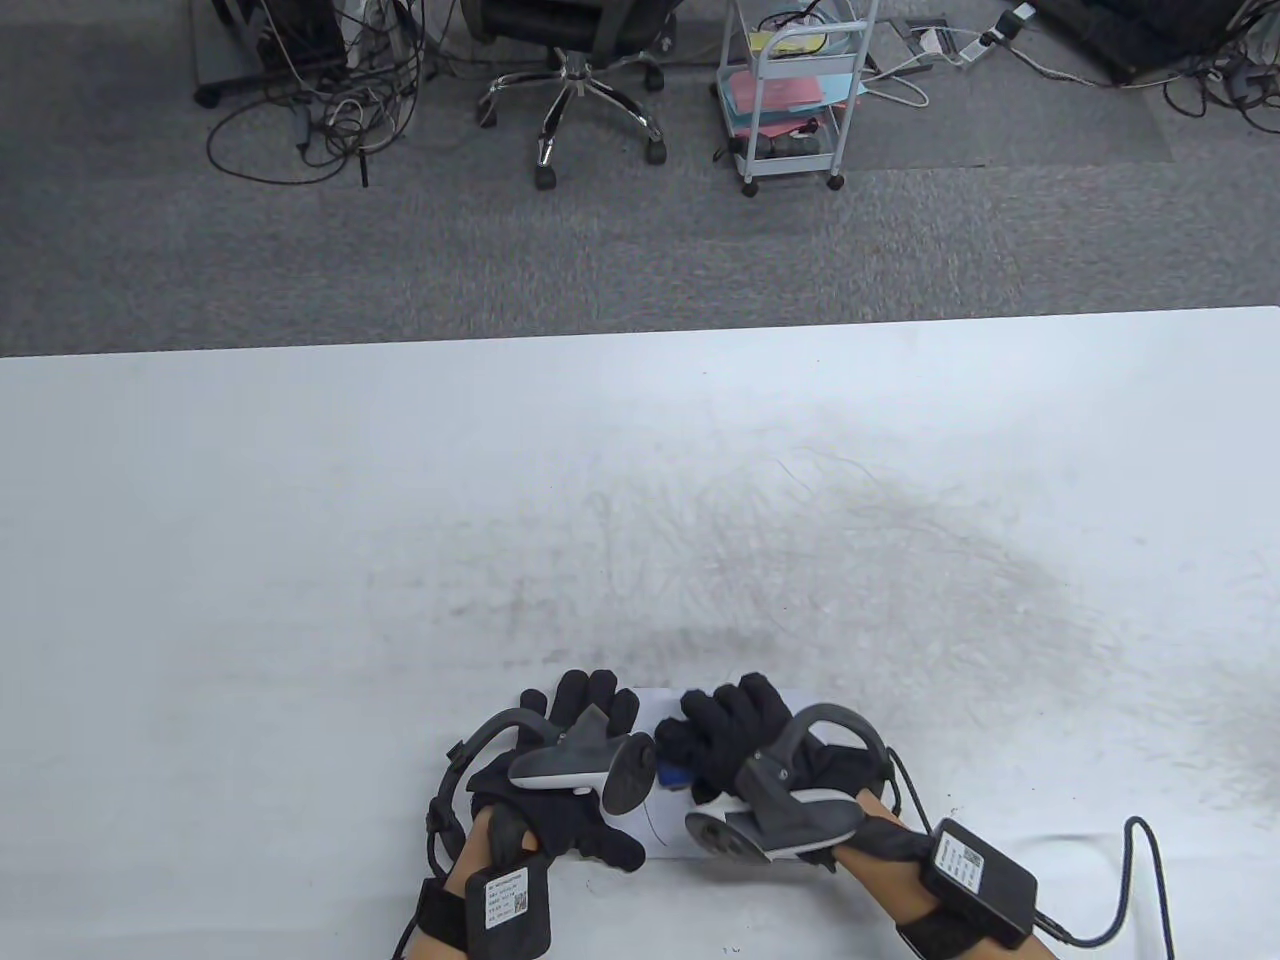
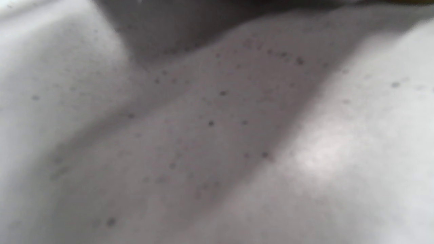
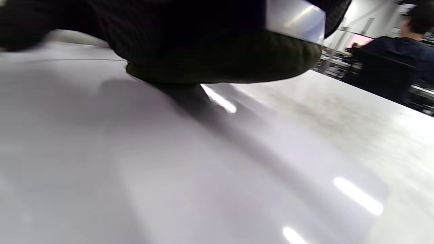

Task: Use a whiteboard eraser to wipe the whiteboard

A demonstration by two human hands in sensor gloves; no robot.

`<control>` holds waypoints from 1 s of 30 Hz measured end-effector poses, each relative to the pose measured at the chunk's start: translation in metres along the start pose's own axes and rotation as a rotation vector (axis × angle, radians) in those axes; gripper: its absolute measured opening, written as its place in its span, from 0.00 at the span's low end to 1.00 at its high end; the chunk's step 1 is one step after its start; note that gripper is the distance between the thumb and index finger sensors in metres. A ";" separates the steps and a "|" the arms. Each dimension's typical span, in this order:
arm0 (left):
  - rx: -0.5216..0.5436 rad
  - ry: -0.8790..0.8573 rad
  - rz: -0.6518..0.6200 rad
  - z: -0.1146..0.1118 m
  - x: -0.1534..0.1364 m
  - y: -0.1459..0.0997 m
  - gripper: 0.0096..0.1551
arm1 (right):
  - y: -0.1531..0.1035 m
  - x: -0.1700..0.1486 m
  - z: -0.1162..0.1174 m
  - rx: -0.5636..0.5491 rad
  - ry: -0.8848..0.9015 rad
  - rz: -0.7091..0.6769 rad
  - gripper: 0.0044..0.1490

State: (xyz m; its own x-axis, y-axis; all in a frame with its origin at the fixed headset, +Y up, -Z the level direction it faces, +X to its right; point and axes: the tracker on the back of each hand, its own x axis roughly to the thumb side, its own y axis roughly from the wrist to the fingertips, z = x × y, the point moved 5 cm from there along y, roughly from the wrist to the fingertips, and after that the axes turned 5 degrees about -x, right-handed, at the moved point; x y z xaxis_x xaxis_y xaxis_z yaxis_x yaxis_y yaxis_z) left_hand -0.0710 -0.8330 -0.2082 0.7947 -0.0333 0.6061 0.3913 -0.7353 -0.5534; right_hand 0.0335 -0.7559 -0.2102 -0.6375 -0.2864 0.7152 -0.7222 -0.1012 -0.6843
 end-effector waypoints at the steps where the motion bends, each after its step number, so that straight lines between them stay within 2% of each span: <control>1: 0.000 0.000 -0.001 0.000 0.000 0.000 0.84 | 0.010 -0.008 0.002 0.006 0.009 0.021 0.39; 5: 0.001 -0.003 -0.002 0.000 0.000 0.000 0.84 | 0.031 -0.021 0.005 0.052 0.042 0.066 0.38; 10: 0.001 -0.004 -0.002 0.000 0.000 0.000 0.84 | 0.019 -0.005 -0.001 -0.002 -0.022 0.009 0.39; 14: 0.000 -0.005 -0.001 0.000 0.000 0.000 0.83 | -0.011 0.027 -0.008 -0.026 -0.030 -0.094 0.39; 18: 0.000 -0.005 -0.001 0.000 0.000 0.000 0.84 | -0.057 0.068 -0.016 -0.051 -0.060 -0.215 0.39; 22: 0.000 -0.004 0.000 0.000 0.000 0.000 0.83 | -0.082 0.092 -0.020 -0.059 -0.105 -0.283 0.39; 24: 0.000 -0.004 0.000 0.000 0.000 0.000 0.84 | -0.082 0.091 -0.019 -0.069 -0.120 -0.271 0.39; 27: 0.001 -0.004 0.001 0.000 0.000 0.000 0.84 | -0.074 0.079 -0.017 -0.028 -0.004 -0.236 0.38; 30: 0.000 -0.004 0.000 0.000 0.000 0.000 0.83 | -0.064 0.068 -0.014 -0.018 0.019 -0.199 0.38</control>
State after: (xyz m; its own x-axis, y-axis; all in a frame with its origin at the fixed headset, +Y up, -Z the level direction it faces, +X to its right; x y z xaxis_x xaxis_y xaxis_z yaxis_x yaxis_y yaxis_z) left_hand -0.0714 -0.8331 -0.2083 0.7964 -0.0302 0.6040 0.3917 -0.7350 -0.5534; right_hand 0.0322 -0.7559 -0.1157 -0.4865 -0.2443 0.8388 -0.8391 -0.1366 -0.5265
